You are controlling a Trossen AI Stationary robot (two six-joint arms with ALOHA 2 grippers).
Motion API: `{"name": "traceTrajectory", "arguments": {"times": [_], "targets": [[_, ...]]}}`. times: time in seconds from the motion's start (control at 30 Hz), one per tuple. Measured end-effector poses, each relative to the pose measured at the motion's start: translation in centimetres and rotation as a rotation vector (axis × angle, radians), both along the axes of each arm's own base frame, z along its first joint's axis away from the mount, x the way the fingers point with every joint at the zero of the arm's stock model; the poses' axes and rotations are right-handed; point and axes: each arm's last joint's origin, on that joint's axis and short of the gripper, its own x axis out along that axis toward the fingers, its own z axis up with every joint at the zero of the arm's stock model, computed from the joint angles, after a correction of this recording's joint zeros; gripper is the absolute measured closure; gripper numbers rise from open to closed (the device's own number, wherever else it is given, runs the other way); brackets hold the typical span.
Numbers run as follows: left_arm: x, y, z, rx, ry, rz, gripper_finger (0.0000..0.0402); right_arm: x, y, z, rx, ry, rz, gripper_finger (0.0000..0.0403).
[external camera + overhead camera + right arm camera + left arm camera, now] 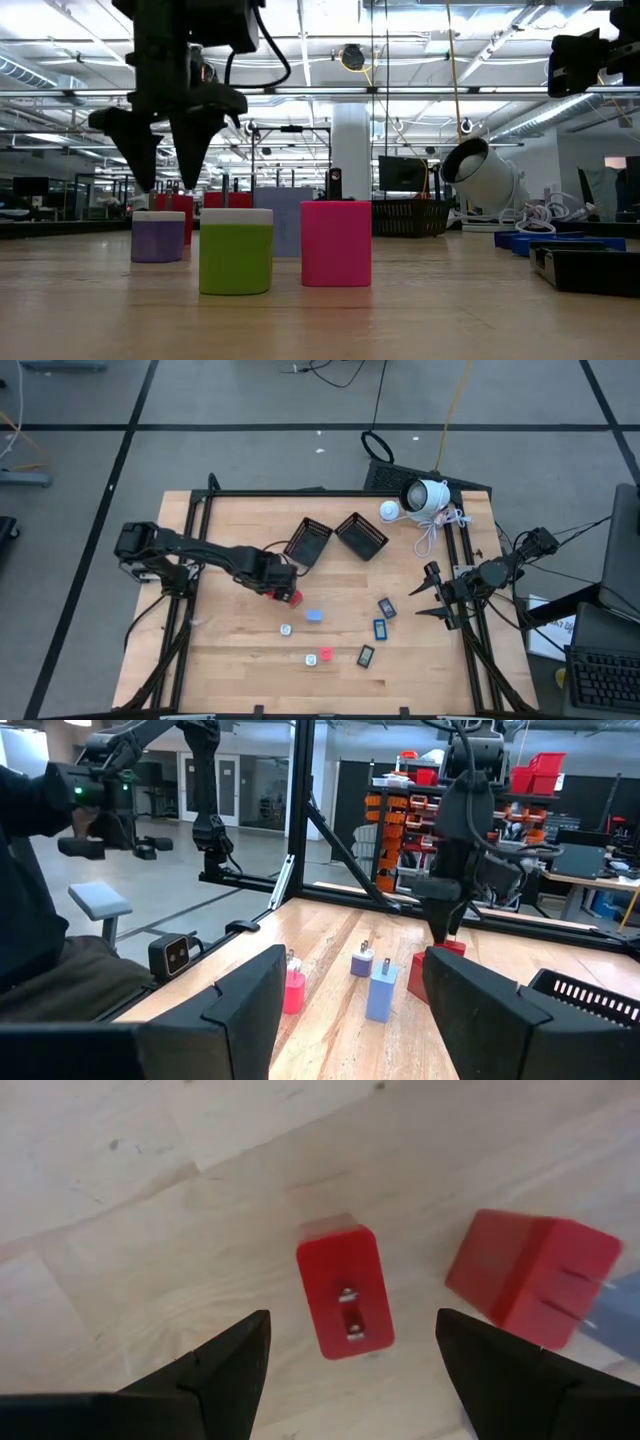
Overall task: Pick & Place Office items
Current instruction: Put the left red charger adapter into the left black bin
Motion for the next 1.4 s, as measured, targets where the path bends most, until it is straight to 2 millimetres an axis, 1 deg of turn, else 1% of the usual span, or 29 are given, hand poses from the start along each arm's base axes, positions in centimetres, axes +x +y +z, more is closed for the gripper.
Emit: {"name": "traceTrajectory", "arguments": {"times": [0.23,0.33,0.4,1.0,1.4], "targets": [[0.37,0.06,-1.10,0.027,0.042,0.001,0.0119,0.00,0.00,0.00,0.000,0.000,0.000,0.0179],[0.38,0.17,-1.09,0.066,0.041,-0.025,0.0119,0.00,0.00,0.01,0.000,0.000,0.000,0.0179],[0.38,0.21,-1.09,0.071,0.040,-0.006,0.0119,0.00,0.00,-0.01,0.000,0.001,0.000,0.0179],[0.29,0.13,-1.10,0.035,0.044,0.087,0.0119,0.00,0.00,0.01,0.000,0.000,0.000,0.0179],[0.28,0.13,-1.09,0.033,0.043,0.106,0.0119,0.00,0.00,0.00,0.000,0.000,0.000,0.0179]]}}
